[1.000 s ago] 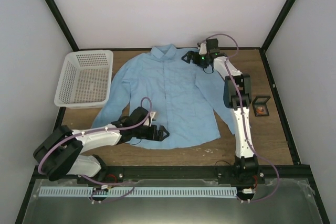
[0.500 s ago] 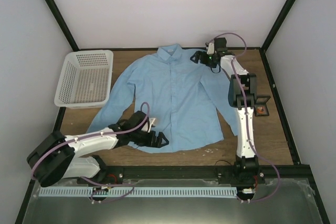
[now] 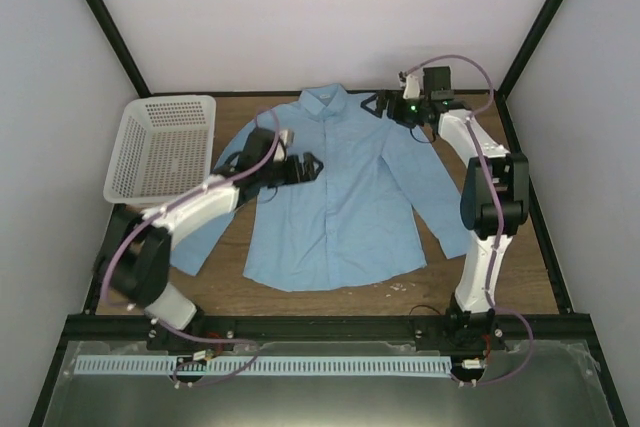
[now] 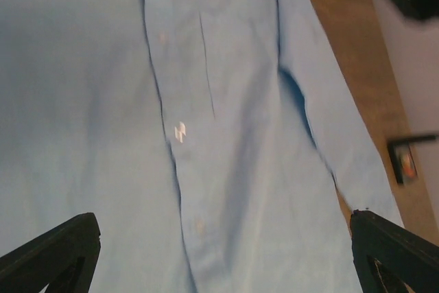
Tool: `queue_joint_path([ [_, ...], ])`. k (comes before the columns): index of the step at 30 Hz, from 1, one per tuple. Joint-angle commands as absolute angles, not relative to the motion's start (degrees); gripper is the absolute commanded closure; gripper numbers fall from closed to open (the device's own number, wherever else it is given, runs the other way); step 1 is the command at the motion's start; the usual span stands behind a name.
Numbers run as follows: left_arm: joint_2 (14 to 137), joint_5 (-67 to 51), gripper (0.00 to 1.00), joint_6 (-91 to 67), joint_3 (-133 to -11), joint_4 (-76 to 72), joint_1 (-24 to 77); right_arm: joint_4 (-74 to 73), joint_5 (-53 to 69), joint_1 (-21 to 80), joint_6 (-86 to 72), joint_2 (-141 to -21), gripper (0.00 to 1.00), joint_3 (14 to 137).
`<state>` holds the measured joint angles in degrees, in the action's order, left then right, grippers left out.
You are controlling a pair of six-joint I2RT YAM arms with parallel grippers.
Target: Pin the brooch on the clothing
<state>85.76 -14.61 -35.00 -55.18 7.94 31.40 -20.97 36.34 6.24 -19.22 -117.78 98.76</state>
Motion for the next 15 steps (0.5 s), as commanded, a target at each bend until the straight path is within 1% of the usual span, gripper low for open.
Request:
queue_joint_path([
  [1,99.0,-14.2,0.00,-32.3,-68.6,5.5,27.9,-16.8,40.2,7.3,-20.6,-115.2,0.00,88.7],
  [6,112.2,-12.8,0.00,-30.2,-82.5,7.1,24.6,-13.5,41.7,7.4,-21.1,-114.6,0.00,80.9],
  [10,121.4,-14.9,0.00,-29.7,-91.9,11.0,21.5,-13.6,35.4,6.8,-18.8,-113.8,0.00,77.6],
  [15,128.1,-14.5,0.00,-28.4,-96.2,15.5,18.3,-12.7,31.6,3.7,-19.9,-114.0,0.00,73.6],
])
